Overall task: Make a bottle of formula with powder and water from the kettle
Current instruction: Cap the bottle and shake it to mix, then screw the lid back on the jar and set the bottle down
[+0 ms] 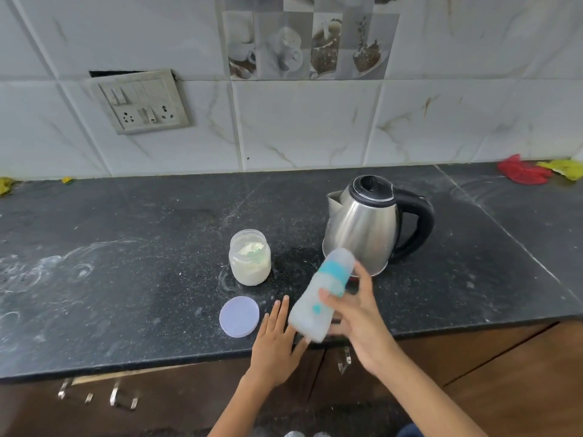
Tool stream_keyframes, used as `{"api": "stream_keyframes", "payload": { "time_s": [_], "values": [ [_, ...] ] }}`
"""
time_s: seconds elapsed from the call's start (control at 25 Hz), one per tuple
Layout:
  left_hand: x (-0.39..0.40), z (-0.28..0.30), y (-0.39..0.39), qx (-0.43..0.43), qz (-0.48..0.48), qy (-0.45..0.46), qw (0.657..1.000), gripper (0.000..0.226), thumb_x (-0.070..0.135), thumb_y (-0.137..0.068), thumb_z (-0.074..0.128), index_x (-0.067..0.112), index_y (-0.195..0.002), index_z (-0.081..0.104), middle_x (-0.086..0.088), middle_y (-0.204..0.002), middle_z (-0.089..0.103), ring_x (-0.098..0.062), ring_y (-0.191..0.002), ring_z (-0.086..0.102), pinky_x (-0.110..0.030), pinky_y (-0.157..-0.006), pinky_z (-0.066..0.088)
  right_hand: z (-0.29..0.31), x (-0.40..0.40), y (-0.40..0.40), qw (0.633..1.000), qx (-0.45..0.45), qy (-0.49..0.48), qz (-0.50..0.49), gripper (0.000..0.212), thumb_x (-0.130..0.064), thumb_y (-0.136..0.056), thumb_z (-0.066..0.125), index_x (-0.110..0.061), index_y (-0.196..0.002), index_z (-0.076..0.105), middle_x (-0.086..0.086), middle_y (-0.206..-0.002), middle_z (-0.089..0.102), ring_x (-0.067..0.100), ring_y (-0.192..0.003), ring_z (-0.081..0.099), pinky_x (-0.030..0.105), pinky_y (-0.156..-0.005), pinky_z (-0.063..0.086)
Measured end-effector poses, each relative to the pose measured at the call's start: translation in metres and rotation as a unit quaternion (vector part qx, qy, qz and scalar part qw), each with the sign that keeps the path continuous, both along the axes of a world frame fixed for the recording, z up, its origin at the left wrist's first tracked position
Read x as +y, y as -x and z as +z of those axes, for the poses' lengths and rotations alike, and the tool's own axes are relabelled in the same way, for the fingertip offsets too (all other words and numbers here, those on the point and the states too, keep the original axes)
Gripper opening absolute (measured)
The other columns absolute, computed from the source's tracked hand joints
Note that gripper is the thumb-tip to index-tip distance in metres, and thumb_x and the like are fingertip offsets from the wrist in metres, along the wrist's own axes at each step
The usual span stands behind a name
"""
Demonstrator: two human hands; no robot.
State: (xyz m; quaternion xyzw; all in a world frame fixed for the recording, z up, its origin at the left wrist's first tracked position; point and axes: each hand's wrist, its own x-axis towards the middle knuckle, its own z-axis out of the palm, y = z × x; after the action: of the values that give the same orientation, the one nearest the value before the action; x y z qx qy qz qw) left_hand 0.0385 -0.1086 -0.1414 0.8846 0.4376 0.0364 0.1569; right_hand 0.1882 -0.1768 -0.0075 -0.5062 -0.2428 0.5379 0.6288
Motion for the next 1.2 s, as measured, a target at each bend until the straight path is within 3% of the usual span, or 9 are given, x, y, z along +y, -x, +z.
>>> {"api": "stream_keyframes", "payload": {
  "time_s": [0.08, 0.16, 0.28, 0.4, 0.56, 0.76, 0.88, 1.0, 1.2],
  "values": [
    [0.002, 0.001, 0.001, -0.003, 0.0, 0.019, 1.0, 0.063, 0.051, -0.093, 0.024, 0.02, -0.149, 0.025, -0.01, -0.152, 0.031, -0.03, -0.138, 0.032, -0.044, -0.103, 0.041, -0.005, -0.006, 0.007, 1.0, -0.013, 0.006, 0.018, 0.081, -0.01, -0.07, 0.078, -0.041, -0.133, 0.037, 0.008, -0.124, 0.062, 0.026, -0.099, 0.072, 0.046, -0.066, 0.06],
    [0.001, 0.002, 0.0, -0.018, 0.001, -0.017, 1.0, 0.072, 0.065, -0.09, 0.002, 0.026, -0.151, 0.013, -0.007, -0.158, 0.006, -0.027, -0.145, 0.007, -0.039, -0.114, 0.013, -0.014, 0.003, -0.002, 0.996, -0.01, 0.001, -0.088, 0.078, -0.005, -0.078, 0.074, -0.038, -0.135, 0.033, 0.003, -0.117, 0.062, 0.023, -0.093, 0.073, 0.038, -0.062, 0.061],
    [-0.003, 0.005, 0.0, -0.021, -0.002, -0.015, 1.0, 0.094, 0.074, -0.068, -0.025, 0.033, -0.149, -0.003, 0.002, -0.151, -0.024, -0.019, -0.14, -0.021, -0.031, -0.111, -0.012, -0.034, 0.016, -0.016, 0.971, -0.185, -0.033, -0.144, 0.091, 0.0, -0.079, 0.075, -0.033, -0.142, 0.018, -0.01, -0.121, 0.052, 0.007, -0.106, 0.064, 0.024, -0.078, 0.059],
    [-0.001, 0.008, 0.001, -0.001, -0.006, -0.01, 1.0, 0.1, 0.074, -0.061, -0.033, 0.033, -0.149, -0.007, 0.003, -0.149, -0.027, -0.016, -0.137, -0.026, -0.031, -0.112, -0.013, -0.063, 0.014, -0.016, 0.941, -0.315, -0.031, -0.117, 0.098, -0.001, -0.075, 0.079, -0.024, -0.145, 0.015, -0.016, -0.126, 0.048, 0.002, -0.109, 0.062, 0.016, -0.089, 0.052],
    [-0.002, 0.009, 0.0, -0.001, -0.003, -0.008, 1.0, 0.1, 0.074, -0.061, -0.033, 0.033, -0.149, -0.008, 0.003, -0.149, -0.027, -0.017, -0.14, -0.022, -0.031, -0.112, -0.012, -0.082, 0.017, -0.021, 0.926, -0.367, -0.026, -0.084, 0.095, -0.008, -0.07, 0.085, -0.02, -0.142, 0.024, -0.024, -0.125, 0.047, 0.008, -0.116, 0.058, 0.026, -0.096, 0.052],
    [-0.003, 0.014, -0.001, 0.011, -0.001, 0.006, 1.0, 0.089, 0.074, -0.072, -0.017, 0.032, -0.149, -0.006, 0.003, -0.148, -0.027, -0.018, -0.144, -0.018, -0.033, -0.114, -0.01, -0.086, 0.024, -0.019, 0.908, -0.414, -0.003, -0.058, 0.091, -0.018, -0.066, 0.089, -0.021, -0.137, 0.033, -0.028, -0.118, 0.049, -0.015, -0.107, 0.055, 0.021, -0.095, 0.05],
    [0.0, 0.018, -0.002, 0.013, -0.003, 0.042, 0.999, 0.068, 0.062, -0.093, 0.014, 0.029, -0.151, -0.001, -0.001, -0.155, -0.021, -0.022, -0.145, -0.015, -0.035, -0.116, -0.008, -0.09, 0.01, -0.015, 0.888, -0.441, 0.02, -0.129, 0.091, -0.016, -0.067, 0.088, -0.012, -0.139, 0.033, -0.007, -0.116, 0.054, 0.002, -0.105, 0.057, 0.027, -0.092, 0.051],
    [0.005, 0.031, 0.001, -0.074, 0.005, 0.099, 0.992, 0.062, 0.048, -0.097, 0.041, 0.021, -0.15, 0.024, -0.004, -0.16, 0.004, -0.019, -0.147, 0.0, -0.032, -0.118, 0.007, -0.1, -0.014, 0.012, 0.867, -0.449, -0.022, -0.215, 0.066, -0.005, -0.076, 0.079, -0.012, -0.131, 0.043, 0.0, -0.107, 0.057, 0.012, -0.094, 0.059, 0.037, -0.075, 0.057],
    [0.017, 0.061, 0.04, -0.196, 0.074, -0.013, 0.978, 0.042, 0.038, -0.091, 0.058, 0.017, -0.127, 0.059, -0.002, -0.142, 0.049, -0.015, -0.133, 0.041, -0.025, -0.108, 0.029, -0.1, 0.004, 0.055, 0.869, -0.478, -0.098, -0.082, 0.045, -0.004, -0.084, 0.069, -0.015, -0.123, 0.051, -0.005, -0.107, 0.057, 0.01, -0.096, 0.06, 0.024, -0.073, 0.056]
  ]
}}
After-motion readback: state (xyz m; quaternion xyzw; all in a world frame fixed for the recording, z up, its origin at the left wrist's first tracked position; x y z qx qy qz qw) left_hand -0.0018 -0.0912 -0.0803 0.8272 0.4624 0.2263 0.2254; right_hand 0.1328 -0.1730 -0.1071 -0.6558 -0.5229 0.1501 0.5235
